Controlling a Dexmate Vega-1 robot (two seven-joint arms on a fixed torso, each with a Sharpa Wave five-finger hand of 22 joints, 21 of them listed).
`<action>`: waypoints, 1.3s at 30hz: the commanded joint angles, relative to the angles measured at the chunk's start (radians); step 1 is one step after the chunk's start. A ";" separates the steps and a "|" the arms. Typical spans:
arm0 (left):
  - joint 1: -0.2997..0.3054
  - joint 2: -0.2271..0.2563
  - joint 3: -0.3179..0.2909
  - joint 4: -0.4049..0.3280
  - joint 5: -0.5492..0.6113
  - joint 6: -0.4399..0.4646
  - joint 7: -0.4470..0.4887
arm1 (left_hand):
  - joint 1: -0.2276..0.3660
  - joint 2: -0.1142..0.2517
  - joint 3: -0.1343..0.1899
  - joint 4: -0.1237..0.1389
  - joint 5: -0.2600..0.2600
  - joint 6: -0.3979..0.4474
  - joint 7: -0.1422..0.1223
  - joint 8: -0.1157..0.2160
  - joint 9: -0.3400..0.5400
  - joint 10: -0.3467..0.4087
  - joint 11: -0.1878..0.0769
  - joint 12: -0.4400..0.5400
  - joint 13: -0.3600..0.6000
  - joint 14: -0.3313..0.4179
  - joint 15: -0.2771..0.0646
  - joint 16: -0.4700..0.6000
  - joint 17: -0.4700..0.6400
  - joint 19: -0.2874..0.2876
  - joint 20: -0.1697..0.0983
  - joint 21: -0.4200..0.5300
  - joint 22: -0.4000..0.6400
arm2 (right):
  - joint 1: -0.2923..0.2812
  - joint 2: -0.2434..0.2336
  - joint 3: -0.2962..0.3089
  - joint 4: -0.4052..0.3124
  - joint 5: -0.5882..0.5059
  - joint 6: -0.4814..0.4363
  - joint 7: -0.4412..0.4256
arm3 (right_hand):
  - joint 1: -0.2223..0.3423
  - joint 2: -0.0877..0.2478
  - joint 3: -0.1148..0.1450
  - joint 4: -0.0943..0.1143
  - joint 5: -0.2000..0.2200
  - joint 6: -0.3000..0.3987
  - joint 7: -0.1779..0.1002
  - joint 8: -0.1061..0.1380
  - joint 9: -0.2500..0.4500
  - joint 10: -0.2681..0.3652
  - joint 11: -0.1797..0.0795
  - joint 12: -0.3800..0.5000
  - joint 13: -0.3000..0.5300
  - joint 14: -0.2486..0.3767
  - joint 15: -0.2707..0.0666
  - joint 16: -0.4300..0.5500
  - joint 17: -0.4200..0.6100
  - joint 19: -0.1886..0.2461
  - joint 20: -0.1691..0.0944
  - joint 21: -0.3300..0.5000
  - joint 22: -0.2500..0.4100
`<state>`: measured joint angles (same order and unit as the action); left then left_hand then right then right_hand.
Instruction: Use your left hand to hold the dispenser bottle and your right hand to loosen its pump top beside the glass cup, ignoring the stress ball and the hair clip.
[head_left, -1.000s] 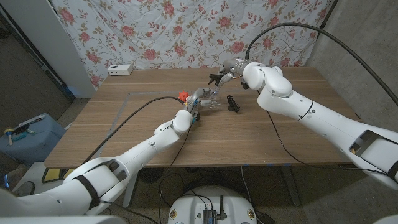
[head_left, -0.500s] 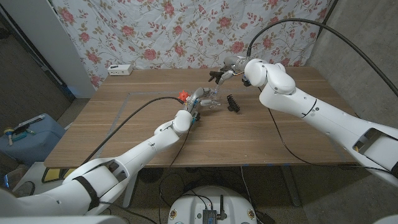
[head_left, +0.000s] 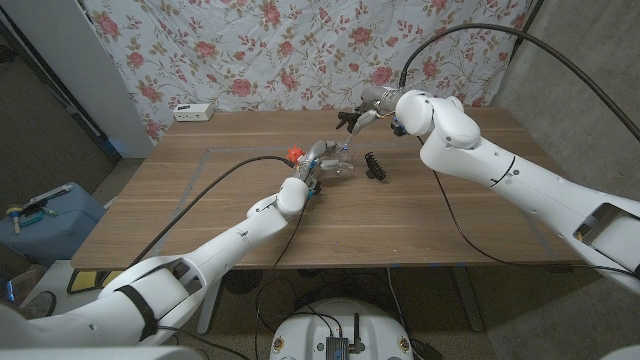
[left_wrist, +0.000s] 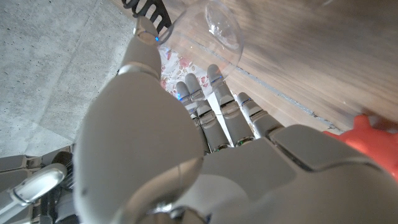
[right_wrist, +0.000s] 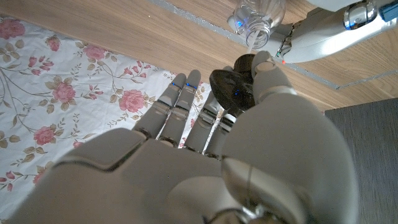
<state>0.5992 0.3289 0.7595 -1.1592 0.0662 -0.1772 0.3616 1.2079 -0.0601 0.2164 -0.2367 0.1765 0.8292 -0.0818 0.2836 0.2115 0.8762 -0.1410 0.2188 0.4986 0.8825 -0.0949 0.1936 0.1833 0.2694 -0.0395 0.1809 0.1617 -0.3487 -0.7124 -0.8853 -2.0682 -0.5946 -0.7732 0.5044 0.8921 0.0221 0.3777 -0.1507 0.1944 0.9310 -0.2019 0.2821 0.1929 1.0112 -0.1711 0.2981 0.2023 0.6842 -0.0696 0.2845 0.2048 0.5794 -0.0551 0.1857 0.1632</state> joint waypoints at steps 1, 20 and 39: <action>0.013 0.006 -0.008 -0.018 -0.002 0.013 0.008 | -0.129 0.146 0.094 0.087 -0.002 0.064 0.003 0.005 0.004 0.027 -0.020 0.008 0.005 0.020 -0.091 0.007 0.004 0.006 -0.093 0.001 0.002 | 0.003 -0.023 0.017 -0.039 0.020 -0.026 0.006 | 0.001 0.009 -0.003 0.000 0.002 0.069 0.022 0.000 0.003 0.007 0.002 0.000 0.005 0.009 -0.149 -0.001 0.002 0.007 -0.009 0.003 0.002; 0.035 0.014 -0.017 -0.037 -0.004 0.026 0.024 | -0.132 0.146 0.095 0.089 -0.002 0.067 0.000 0.005 0.004 0.027 -0.021 0.008 0.004 0.020 -0.090 0.006 0.003 0.005 -0.092 0.001 0.002 | -0.001 -0.069 0.045 -0.104 0.073 -0.069 0.006 | 0.002 0.011 -0.007 0.000 0.001 0.074 0.024 -0.003 0.004 0.012 0.005 -0.002 0.005 0.011 -0.149 -0.004 0.002 0.009 -0.009 0.003 0.002; 0.053 0.023 -0.024 -0.050 -0.008 0.044 0.040 | -0.131 0.146 0.095 0.088 -0.001 0.066 0.002 0.004 0.004 0.027 -0.023 0.008 0.005 0.022 -0.089 0.007 0.003 0.008 -0.089 0.002 0.002 | -0.001 -0.118 0.067 -0.165 0.140 -0.130 -0.027 | 0.002 0.014 -0.011 0.000 0.000 0.080 0.027 -0.005 0.004 0.016 0.008 -0.004 0.005 0.015 -0.149 -0.005 0.003 0.010 -0.007 0.002 0.002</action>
<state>0.6410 0.3472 0.7395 -1.2008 0.0613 -0.1414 0.3927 1.2079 -0.0601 0.2164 -0.2367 0.1765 0.8292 -0.0818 0.2845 0.2115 0.8760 -0.1414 0.2188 0.4986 0.8824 -0.0949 0.1964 0.1834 0.2694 -0.0395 0.1809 0.1617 -0.3527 -0.8028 -0.8246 -2.2003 -0.4887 -0.8684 0.4942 0.8911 0.0259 0.3694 -0.1505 0.1896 0.9311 -0.2018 0.2746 0.1926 1.0182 -0.1640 0.2963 0.2027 0.6875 -0.0662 0.2807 0.2049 0.5791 -0.0548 0.1857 0.1633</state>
